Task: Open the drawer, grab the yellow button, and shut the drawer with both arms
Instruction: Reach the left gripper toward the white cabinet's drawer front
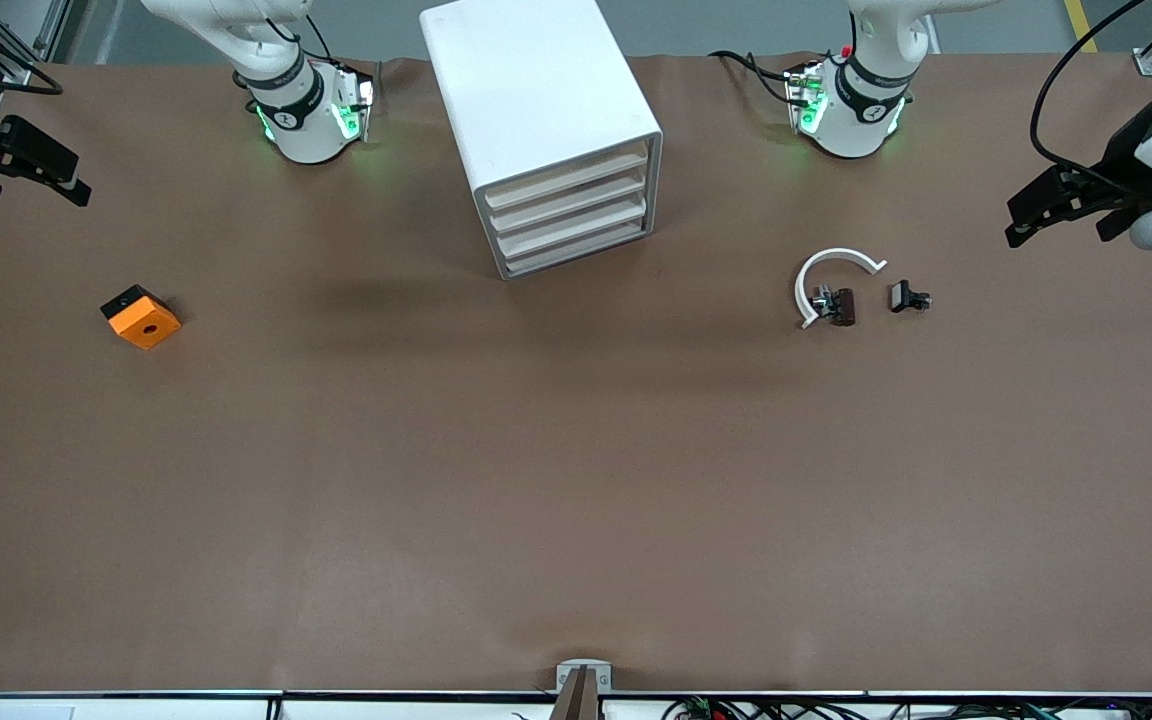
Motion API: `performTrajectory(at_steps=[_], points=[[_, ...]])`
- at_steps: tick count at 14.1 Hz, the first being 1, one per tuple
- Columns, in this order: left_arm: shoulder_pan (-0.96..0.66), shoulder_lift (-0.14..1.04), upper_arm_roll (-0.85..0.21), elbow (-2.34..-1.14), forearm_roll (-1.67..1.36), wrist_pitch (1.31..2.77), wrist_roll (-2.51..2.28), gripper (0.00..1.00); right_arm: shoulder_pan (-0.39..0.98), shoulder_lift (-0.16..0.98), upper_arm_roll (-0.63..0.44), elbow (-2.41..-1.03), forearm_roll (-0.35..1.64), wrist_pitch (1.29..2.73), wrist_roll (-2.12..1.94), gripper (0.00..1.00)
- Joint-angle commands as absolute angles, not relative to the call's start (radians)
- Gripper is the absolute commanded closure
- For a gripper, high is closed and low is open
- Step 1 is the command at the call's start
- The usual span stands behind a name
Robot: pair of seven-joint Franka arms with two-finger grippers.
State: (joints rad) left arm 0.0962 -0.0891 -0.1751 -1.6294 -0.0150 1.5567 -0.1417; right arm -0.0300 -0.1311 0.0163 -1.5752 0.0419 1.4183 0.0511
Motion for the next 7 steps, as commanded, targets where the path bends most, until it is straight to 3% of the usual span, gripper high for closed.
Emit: performTrajectory(at_steps=[1, 7], points=[[0.101, -0.078, -0.179, -1.603, 0.002, 1.531, -0.144, 0.0, -0.04, -0.156, 0.026, -1.598, 0.055, 1.42, 0.064, 0.0], [0.094, 0.033, -0.181, -1.548, 0.0, 1.531, -0.129, 0.0, -0.04, -0.155, 0.026, -1.595, 0.054, 1.424, 0.063, 0.0]])
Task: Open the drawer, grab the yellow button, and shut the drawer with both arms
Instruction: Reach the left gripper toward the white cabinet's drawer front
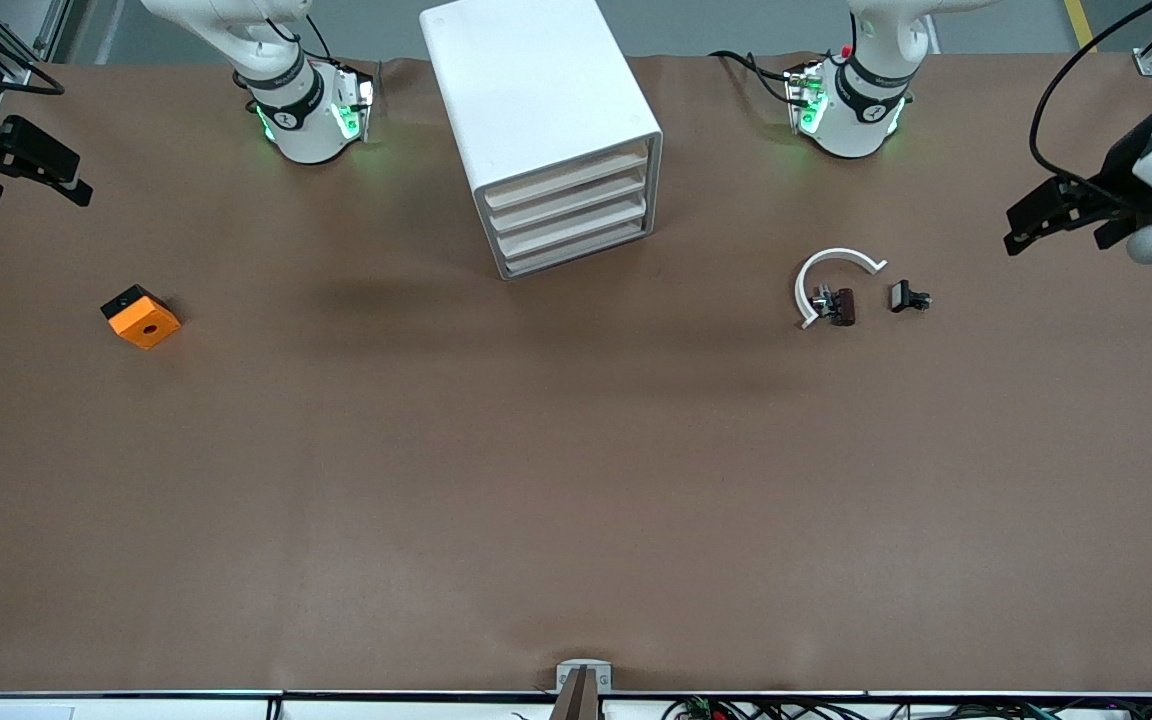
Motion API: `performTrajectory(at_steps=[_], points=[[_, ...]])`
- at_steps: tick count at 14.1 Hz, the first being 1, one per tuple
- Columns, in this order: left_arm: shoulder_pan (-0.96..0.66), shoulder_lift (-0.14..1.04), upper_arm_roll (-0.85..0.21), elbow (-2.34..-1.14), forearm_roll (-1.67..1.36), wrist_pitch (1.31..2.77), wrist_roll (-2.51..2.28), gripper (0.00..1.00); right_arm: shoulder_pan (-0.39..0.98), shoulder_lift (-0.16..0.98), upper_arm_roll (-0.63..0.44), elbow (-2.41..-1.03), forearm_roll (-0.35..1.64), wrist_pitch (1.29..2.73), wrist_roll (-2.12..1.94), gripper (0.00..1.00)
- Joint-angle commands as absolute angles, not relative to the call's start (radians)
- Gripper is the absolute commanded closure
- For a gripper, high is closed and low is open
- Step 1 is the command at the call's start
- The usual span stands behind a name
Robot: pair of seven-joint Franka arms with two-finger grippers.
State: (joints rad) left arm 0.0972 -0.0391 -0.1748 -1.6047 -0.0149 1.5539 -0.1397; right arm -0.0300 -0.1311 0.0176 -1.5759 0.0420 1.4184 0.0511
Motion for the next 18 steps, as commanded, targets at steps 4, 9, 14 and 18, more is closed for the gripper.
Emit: performTrajectory(at_steps=[4, 9, 14, 18], points=[[0.078, 0.194, -0.193, -1.548, -0.015, 1.56, -0.182, 0.0, -0.041, -0.146, 0.026, -1.566, 0.049, 1.408, 0.061, 0.0], [0.005, 0.38, -0.199, -1.549, -0.168, 1.566, -0.395, 0.0, -0.034, -0.106, 0.025, -1.545, 0.038, 1.408, 0.052, 0.0], [-0.136, 0.48, -0.201, -1.548, -0.178, 1.586, -0.752, 0.0, -0.031, -0.052, 0.023, -1.551, 0.043, 1.419, 0.058, 0.0], [-0.235, 0.54, -0.201, -1.551, -0.254, 1.628, -1.087, 0.0, -0.04, 0.029, 0.023, -1.528, 0.038, 1.419, 0.043, 0.0]])
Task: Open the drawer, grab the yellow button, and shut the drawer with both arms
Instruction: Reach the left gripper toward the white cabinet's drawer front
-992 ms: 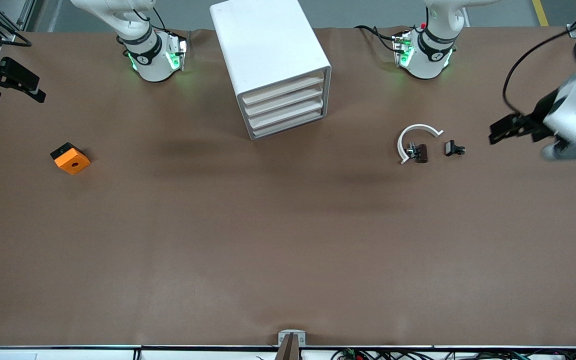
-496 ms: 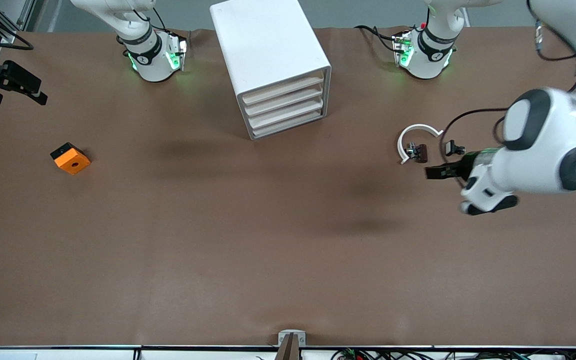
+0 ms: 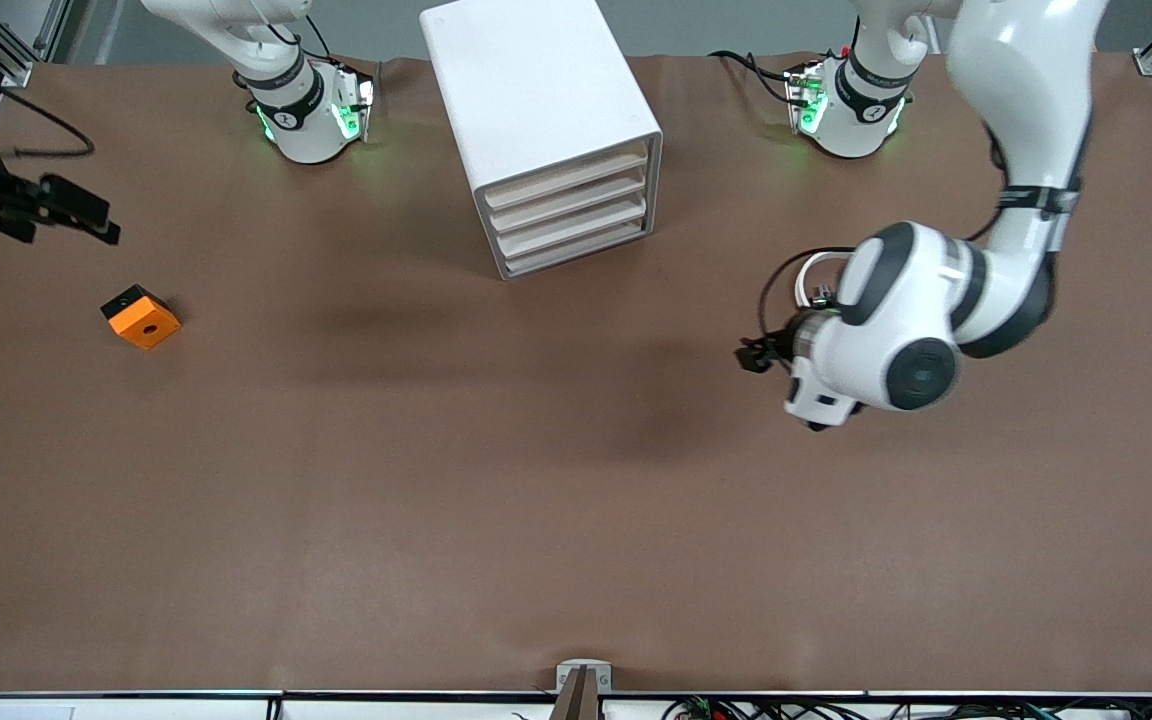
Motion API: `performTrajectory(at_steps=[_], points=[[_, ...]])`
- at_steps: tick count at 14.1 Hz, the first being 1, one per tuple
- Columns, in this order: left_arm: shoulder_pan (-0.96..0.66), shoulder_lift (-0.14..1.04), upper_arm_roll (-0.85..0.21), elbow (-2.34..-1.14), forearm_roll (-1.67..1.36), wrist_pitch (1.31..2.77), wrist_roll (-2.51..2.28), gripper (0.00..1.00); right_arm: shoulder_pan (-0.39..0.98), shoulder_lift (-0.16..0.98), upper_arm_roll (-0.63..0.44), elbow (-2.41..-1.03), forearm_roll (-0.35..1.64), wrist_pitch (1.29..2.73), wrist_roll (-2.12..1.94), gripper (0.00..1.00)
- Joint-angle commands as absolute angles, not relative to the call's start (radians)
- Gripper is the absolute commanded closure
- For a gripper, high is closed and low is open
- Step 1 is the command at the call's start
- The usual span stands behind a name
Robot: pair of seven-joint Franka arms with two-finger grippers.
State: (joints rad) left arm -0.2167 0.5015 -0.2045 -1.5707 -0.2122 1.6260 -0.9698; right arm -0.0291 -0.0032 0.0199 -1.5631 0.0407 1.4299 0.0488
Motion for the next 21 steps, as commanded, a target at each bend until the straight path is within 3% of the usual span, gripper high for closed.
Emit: performTrajectory(at_steps=[1, 7, 13, 17, 21], points=[[-0.244, 0.555, -0.201, -1.554, -0.285, 1.628, -1.145, 0.0, -0.044, 0.085, 0.02, -1.526, 0.04, 1.413, 0.043, 0.0], [-0.292, 0.643, -0.199, -1.548, -0.56, 1.629, -1.596, 0.0, -0.038, 0.107, 0.02, -1.522, 0.037, 1.417, 0.038, 0.0], [-0.359, 0.637, -0.199, -1.543, -0.563, 1.615, -1.791, 0.0, -0.055, 0.109, 0.018, -1.52, 0.049, 1.422, 0.041, 0.0], [-0.341, 0.66, -0.19, -1.539, -0.528, 1.487, -1.825, 0.0, -0.06, 0.107, 0.018, -1.523, 0.057, 1.425, 0.057, 0.0], [-0.327, 0.698, -0.189, -1.537, -0.57, 1.463, -1.847, 0.0, -0.052, 0.107, 0.021, -1.526, 0.057, 1.425, 0.058, 0.0]])
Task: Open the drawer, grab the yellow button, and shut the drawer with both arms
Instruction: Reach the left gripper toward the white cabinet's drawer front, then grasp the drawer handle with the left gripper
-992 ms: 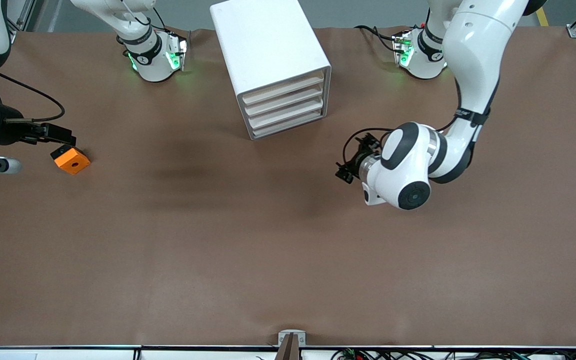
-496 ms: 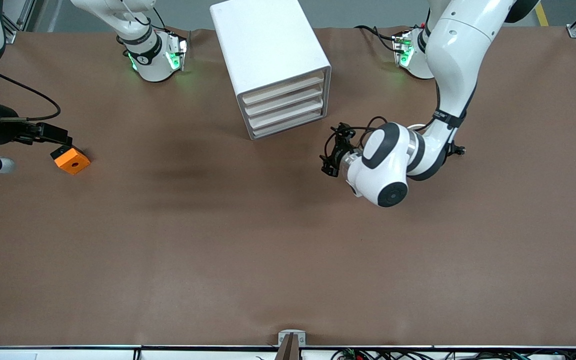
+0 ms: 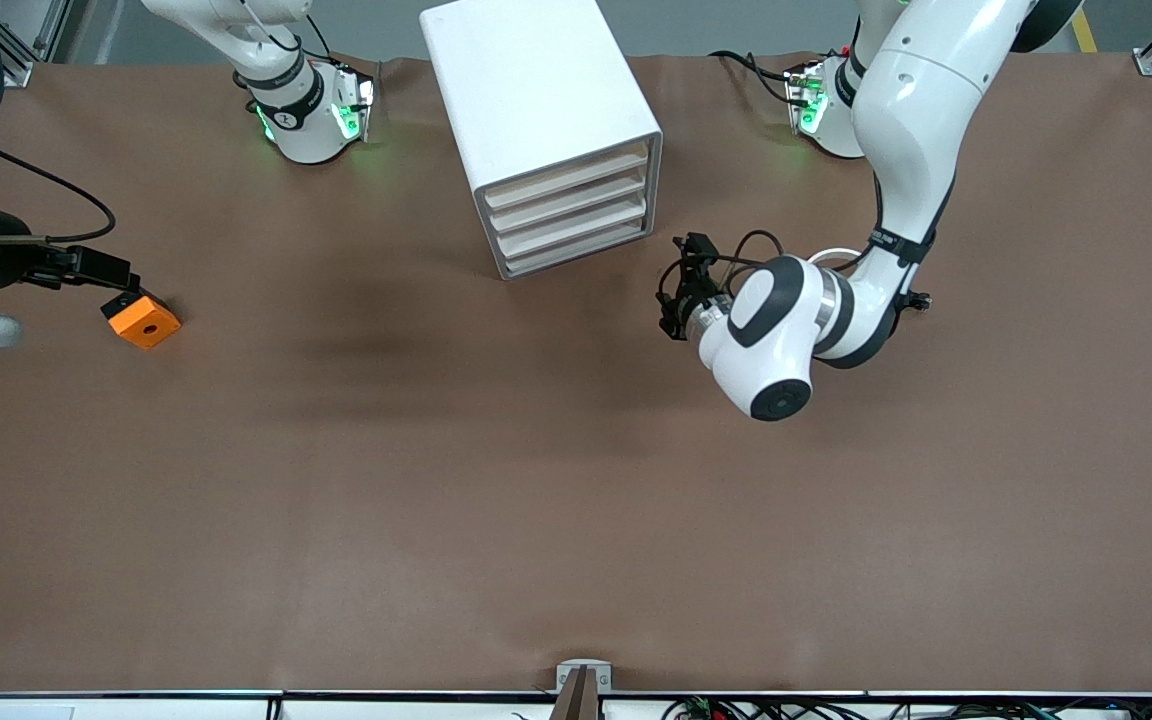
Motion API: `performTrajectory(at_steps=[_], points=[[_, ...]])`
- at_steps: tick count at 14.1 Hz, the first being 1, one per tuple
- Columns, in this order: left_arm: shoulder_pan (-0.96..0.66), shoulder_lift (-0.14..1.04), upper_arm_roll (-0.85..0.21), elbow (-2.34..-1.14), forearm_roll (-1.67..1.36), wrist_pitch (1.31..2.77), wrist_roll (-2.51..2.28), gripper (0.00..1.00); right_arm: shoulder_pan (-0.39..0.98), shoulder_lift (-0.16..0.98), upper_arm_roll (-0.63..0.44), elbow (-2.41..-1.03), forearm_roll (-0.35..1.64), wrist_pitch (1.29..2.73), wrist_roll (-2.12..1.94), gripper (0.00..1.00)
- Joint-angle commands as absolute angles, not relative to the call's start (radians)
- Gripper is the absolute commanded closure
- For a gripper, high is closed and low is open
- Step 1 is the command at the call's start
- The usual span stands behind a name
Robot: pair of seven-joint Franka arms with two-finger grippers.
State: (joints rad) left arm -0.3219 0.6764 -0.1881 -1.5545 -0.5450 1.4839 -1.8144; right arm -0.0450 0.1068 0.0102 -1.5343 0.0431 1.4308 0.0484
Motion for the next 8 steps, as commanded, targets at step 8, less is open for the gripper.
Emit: performTrajectory(at_steps=[8], points=[[-0.345, 0.746, -0.19, -1.459, -0.87, 1.509, -2.282, 0.0, -0.045, 0.118, 0.025, -1.542, 0.057, 1.443, 0.066, 0.0]])
